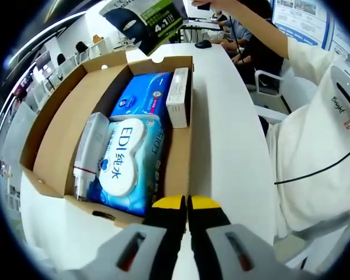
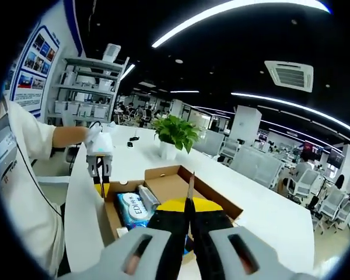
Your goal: Operate the shoe box by opening the lid, removing the specified soft item, and placing it in the target area until the item is outside and the box remains undamaged.
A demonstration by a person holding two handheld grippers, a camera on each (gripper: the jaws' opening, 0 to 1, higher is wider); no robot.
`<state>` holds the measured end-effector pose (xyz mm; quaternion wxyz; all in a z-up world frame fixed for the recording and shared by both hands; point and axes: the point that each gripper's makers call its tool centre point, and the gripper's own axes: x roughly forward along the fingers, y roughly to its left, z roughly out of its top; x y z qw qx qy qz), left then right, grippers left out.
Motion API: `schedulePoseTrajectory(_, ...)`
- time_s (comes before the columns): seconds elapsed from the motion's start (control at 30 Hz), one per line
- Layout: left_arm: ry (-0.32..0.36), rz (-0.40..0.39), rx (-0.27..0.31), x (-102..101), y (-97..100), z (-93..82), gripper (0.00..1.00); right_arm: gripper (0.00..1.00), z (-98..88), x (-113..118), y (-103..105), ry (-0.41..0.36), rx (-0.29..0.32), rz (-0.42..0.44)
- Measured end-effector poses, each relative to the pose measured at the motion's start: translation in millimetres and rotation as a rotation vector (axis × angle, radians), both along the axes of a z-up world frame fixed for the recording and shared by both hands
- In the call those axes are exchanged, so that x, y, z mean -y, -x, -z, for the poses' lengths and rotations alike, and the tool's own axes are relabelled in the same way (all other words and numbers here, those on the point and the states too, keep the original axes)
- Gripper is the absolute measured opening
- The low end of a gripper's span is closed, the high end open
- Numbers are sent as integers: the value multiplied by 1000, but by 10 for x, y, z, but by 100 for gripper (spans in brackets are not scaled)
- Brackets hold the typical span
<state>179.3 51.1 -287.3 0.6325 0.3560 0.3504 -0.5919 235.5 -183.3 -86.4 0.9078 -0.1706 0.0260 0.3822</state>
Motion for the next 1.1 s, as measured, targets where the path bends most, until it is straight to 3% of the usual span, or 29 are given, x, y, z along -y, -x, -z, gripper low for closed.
schedulePoseTrajectory(0.5,2,2,-1,8,10,2,2,0,101,382,8,12,36,85)
schedulePoseTrajectory(0.83,3,0,-9,16,13,0,2,0,417,741,-26,43,17,170)
schedulePoseTrajectory(1.1,6,-2,-8,15,9,-1,2,0,528,921,-66,48,24,206)
